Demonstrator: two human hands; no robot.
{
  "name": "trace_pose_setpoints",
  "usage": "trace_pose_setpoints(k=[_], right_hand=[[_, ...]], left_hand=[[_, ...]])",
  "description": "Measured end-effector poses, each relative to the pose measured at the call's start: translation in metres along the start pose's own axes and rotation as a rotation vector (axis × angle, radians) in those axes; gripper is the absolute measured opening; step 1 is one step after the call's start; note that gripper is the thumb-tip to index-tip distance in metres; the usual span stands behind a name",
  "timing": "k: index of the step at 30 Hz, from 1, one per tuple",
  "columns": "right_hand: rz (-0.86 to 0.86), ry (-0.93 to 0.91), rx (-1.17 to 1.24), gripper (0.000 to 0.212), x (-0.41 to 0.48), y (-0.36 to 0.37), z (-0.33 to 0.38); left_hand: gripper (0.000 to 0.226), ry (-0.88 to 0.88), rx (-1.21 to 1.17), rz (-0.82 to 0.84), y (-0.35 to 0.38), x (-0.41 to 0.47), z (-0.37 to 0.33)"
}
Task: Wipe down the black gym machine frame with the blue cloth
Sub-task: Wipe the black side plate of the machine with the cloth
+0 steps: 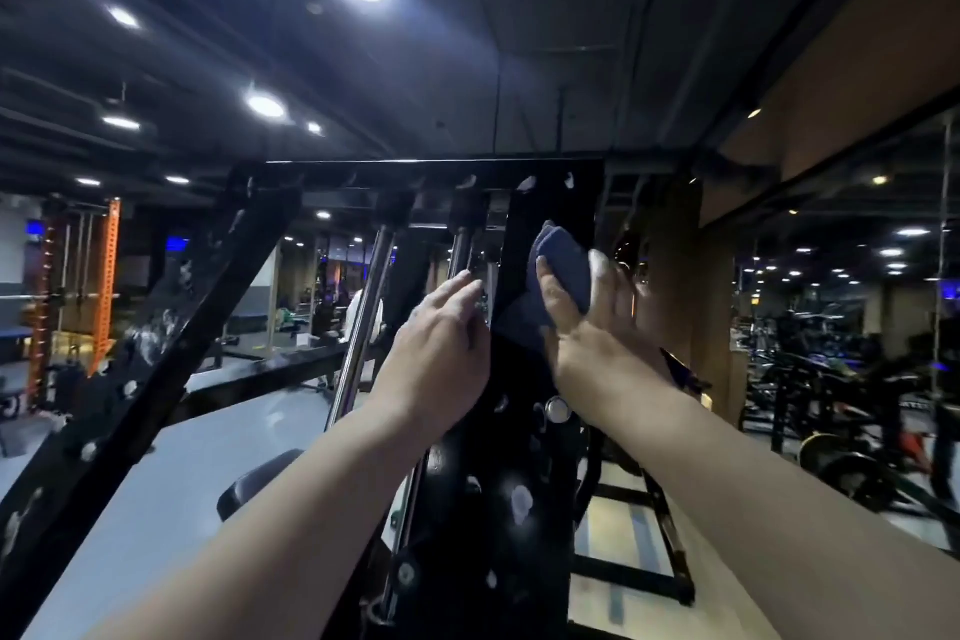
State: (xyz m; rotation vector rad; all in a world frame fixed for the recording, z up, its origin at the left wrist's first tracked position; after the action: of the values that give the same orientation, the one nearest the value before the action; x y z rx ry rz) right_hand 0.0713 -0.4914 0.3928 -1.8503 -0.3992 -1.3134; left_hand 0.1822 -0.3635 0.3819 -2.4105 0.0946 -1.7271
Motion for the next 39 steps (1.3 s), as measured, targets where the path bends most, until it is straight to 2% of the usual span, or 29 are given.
trace_pose_setpoints(k=[2, 5, 8, 11, 14, 17, 24, 25, 29, 35, 39], right_hand=[[-0.042, -0.098, 0.086, 0.075, 0.003, 0.001, 0.004], [-0.002, -0.205, 0.181, 0.070, 0.024, 0.001, -0.002], [-0.010, -0.152, 0.178, 0.066, 0.064, -0.005, -0.010], [-0.029, -0.051, 0.196, 0.062, 0.077, -0.007, -0.008], [-0.034, -0.115, 0.217, 0.059, 0.059, 0.001, -0.005], [-0.072, -0.159, 0.198, 0.058, 0.064, 0.003, -0.015], [-0.134, 0.040, 0.161, 0.059, 0.133, -0.008, -0.020], [-0.139, 0.022, 0.167, 0.059, 0.132, -0.007, -0.018], [-0.121, -0.238, 0.156, 0.057, 0.125, -0.005, -0.026], [-0.104, -0.146, 0.156, 0.057, 0.161, -0.005, -0.028], [-0.100, -0.307, 0.222, 0.057, 0.126, -0.001, -0.026]], left_hand=[[0.046, 0.033, 0.000, -0.002, 0.003, 0.006, 0.000], [0.052, 0.101, 0.053, 0.011, 0.010, 0.016, -0.002], [0.068, 0.110, 0.118, 0.072, 0.020, 0.024, 0.001], [0.060, 0.102, 0.141, 0.176, 0.034, 0.034, 0.004], [0.061, 0.180, 0.140, 0.217, 0.042, 0.051, 0.000], [0.066, 0.232, 0.134, 0.158, 0.046, 0.081, 0.000], [0.061, 0.202, 0.179, 0.065, 0.064, 0.140, -0.004], [0.062, 0.202, 0.195, 0.058, 0.068, 0.145, -0.002], [0.068, 0.284, 0.277, 0.080, 0.078, 0.150, 0.005], [0.064, 0.255, 0.312, 0.062, 0.077, 0.152, 0.006], [0.067, 0.262, 0.322, 0.114, 0.077, 0.146, 0.011]])
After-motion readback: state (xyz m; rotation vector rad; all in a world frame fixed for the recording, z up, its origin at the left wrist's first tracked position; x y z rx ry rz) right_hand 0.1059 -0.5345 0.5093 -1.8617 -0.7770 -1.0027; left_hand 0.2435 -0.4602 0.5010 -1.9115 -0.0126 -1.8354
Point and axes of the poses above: each hand's wrist, its own x-axis towards the middle knuckle, its own y-axis out of the palm, z = x × y, the point moved 4 cm from there along x, towards the middle knuckle, and after that the axes turned 13 degrees about -z, right-handed, at the moved point
